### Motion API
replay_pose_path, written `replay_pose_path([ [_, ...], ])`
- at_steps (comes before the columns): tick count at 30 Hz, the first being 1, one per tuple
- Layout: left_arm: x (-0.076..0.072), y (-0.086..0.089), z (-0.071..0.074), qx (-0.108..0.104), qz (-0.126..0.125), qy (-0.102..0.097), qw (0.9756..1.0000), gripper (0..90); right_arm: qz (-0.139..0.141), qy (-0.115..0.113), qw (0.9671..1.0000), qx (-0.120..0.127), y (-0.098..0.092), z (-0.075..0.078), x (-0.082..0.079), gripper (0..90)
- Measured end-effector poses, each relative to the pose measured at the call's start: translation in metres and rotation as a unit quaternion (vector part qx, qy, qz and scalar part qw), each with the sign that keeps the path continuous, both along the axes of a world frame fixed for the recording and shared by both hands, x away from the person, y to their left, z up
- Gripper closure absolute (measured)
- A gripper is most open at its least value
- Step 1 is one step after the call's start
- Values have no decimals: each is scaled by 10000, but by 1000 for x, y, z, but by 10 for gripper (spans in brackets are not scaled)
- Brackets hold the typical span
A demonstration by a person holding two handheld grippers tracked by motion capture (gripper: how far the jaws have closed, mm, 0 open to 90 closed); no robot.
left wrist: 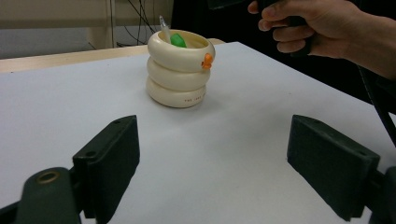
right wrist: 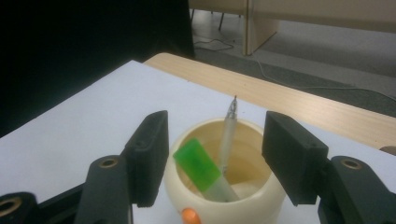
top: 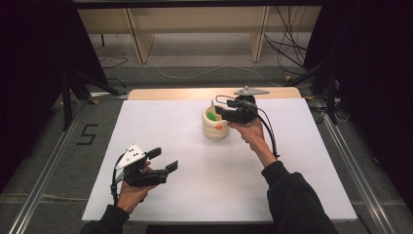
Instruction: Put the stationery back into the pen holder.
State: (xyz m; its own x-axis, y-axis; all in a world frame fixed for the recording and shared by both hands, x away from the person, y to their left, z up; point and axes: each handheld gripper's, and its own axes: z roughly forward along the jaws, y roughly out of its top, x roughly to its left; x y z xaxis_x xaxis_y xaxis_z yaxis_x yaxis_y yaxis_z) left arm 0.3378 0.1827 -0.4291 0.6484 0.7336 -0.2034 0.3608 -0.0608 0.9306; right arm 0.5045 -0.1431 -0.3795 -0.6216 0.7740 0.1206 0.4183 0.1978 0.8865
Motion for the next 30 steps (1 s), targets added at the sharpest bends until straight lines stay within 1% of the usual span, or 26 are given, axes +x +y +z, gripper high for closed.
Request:
replay_pose_path([
  [2,0,0,0,-5,-1,0,10000,167,61,-6,10000,-24,-2,1,-3,408],
  [7,0,0,0,-12,-9,0,10000,168,186,26,9998,36,-7,3,-13,384],
  [12,0,0,0,-34,-1,-4,10000,168,334,52,9994,33,-10,4,-26,345],
  [13,0,0,0,-38,-6,1,10000,168,334,52,9994,33,-10,4,-26,345],
  [14,0,0,0,-39,-9,0,10000,168,411,26,9991,69,-11,6,-33,342],
  [15,0,1,0,-54,-30,-2,10000,167,440,14,9990,94,-12,7,-36,339],
  [18,1,1,0,-219,-78,34,9997,167,577,-15,9982,148,-14,8,-46,329],
  [20,1,1,0,-213,-85,21,9997,166,624,-26,9980,139,-15,9,-53,321],
  [22,1,1,0,-244,-102,6,9997,167,685,-44,9975,189,-16,9,-59,320],
  [27,0,1,1,-235,-120,-18,9996,166,750,-51,9969,229,-21,8,-71,316],
  [30,0,0,1,-231,-134,-9,9996,166,761,-72,9967,279,-24,6,-75,314],
])
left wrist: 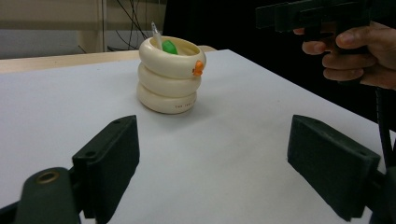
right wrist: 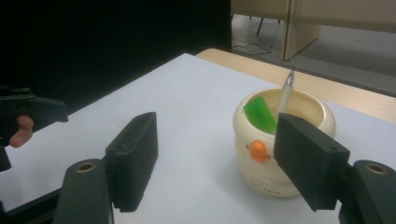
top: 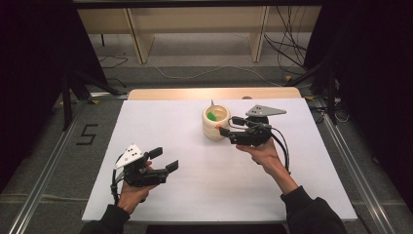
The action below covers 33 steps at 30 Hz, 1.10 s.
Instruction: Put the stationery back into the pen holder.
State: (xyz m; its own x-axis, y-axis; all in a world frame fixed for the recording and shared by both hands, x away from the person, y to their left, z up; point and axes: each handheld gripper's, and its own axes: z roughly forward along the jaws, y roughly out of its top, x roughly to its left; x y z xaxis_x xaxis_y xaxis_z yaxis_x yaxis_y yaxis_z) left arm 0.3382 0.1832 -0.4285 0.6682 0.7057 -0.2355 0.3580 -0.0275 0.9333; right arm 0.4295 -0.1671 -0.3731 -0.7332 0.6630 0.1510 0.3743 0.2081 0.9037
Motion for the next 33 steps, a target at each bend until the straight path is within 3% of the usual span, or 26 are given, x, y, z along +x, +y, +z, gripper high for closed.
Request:
replay_pose_path([
  [12,0,0,1,-25,-34,4,10000,164,80,-21,9999,95,-6,-4,-14,277],
  [21,-1,1,2,-50,-40,-7,10000,163,12,-166,9998,127,-13,-10,-24,269],
  [33,-3,-1,2,-28,-108,9,9999,163,25,-112,9999,115,-23,-24,-38,242],
])
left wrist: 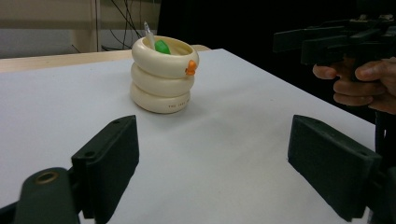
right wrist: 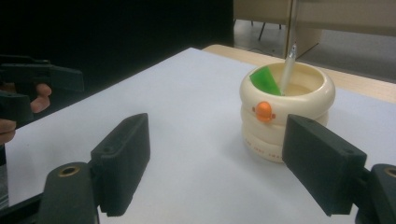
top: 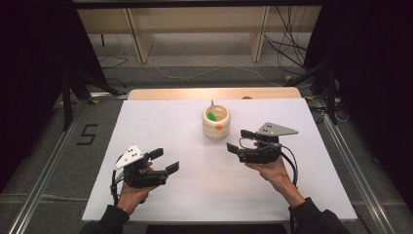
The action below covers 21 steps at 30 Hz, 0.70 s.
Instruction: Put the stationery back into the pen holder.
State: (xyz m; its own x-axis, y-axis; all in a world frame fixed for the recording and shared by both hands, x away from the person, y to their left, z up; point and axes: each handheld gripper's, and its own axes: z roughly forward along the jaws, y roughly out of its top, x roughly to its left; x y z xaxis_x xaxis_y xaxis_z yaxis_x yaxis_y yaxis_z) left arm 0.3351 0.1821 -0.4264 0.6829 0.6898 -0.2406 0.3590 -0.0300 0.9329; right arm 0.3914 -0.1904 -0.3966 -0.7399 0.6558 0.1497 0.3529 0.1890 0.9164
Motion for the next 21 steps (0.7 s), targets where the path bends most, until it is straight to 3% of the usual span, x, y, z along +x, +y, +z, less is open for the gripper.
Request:
replay_pose_path([
  [21,-5,-1,0,114,-78,0,9999,162,53,-11,10000,6,-16,-11,-23,220],
])
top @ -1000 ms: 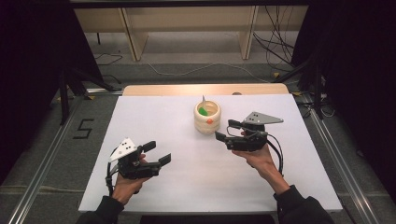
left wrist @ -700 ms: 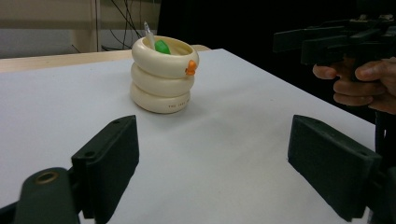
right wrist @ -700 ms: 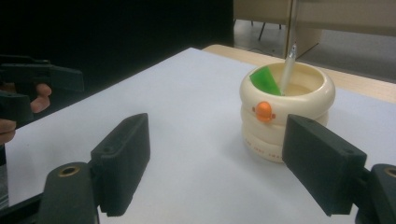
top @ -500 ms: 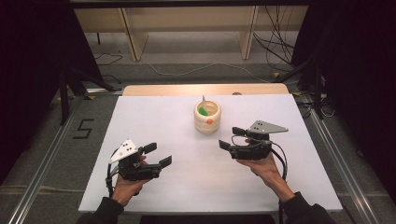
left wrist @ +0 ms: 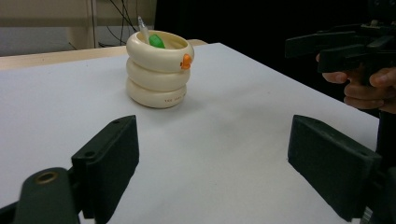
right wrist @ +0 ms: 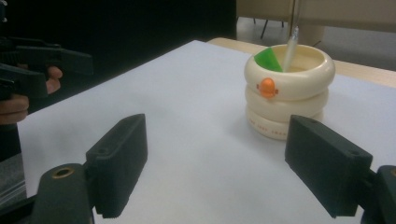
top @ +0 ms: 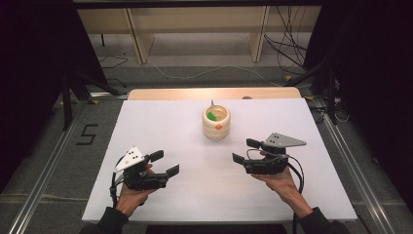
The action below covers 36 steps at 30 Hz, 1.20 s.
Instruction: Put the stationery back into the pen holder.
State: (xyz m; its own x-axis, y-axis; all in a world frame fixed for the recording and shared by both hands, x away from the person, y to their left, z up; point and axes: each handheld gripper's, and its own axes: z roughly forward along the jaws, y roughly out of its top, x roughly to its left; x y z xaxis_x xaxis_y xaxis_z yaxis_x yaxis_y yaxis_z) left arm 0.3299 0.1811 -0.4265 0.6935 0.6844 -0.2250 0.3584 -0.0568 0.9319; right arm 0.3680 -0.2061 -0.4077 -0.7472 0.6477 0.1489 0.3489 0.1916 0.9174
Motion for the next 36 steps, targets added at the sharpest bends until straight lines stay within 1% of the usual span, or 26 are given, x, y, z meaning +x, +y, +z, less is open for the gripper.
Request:
replay_pose_path([
  [1,0,0,0,26,-21,4,10000,163,-18,-3,10000,-17,-1,-1,-1,219],
  [6,-1,-1,0,26,-52,19,10000,162,-69,-4,10000,-36,-9,-4,-7,219],
  [8,-1,-1,0,58,-69,12,10000,163,-93,-5,10000,-12,-12,-5,-10,219],
  [12,-2,-1,0,46,-68,38,10000,163,-117,-22,9999,36,-17,-7,-14,220],
  [17,-2,0,-1,36,-91,63,9999,162,-175,-10,9998,6,-24,-11,-20,220],
  [20,-2,0,0,33,-85,70,9999,162,-190,28,9998,46,-28,-14,-24,219],
  [22,-3,0,0,-22,-64,69,10000,163,-204,66,9998,40,-30,-16,-27,216],
  [23,-3,0,0,-18,-59,72,10000,163,-184,50,9998,42,-30,-17,-27,216],
  [24,-3,0,0,-13,-55,76,10000,162,-198,92,9998,43,-31,-17,-28,214],
  [26,-4,0,0,11,-77,79,9999,162,-208,59,9998,24,-31,-18,-30,210],
  [27,-4,-1,0,11,-75,73,9999,162,-223,81,9997,24,-32,-18,-32,210],
  [28,-4,-1,0,20,-87,69,9999,162,-229,46,9997,44,-32,-19,-33,210],
  [30,-5,-1,-1,51,-111,71,9999,162,-239,51,9997,74,-34,-20,-35,210],
  [33,-4,-1,-2,28,-119,99,9999,160,-234,6,9997,42,-35,-21,-38,210],
  [36,-6,-1,-1,35,-125,83,9999,160,-263,39,9996,12,-37,-24,-40,209],
])
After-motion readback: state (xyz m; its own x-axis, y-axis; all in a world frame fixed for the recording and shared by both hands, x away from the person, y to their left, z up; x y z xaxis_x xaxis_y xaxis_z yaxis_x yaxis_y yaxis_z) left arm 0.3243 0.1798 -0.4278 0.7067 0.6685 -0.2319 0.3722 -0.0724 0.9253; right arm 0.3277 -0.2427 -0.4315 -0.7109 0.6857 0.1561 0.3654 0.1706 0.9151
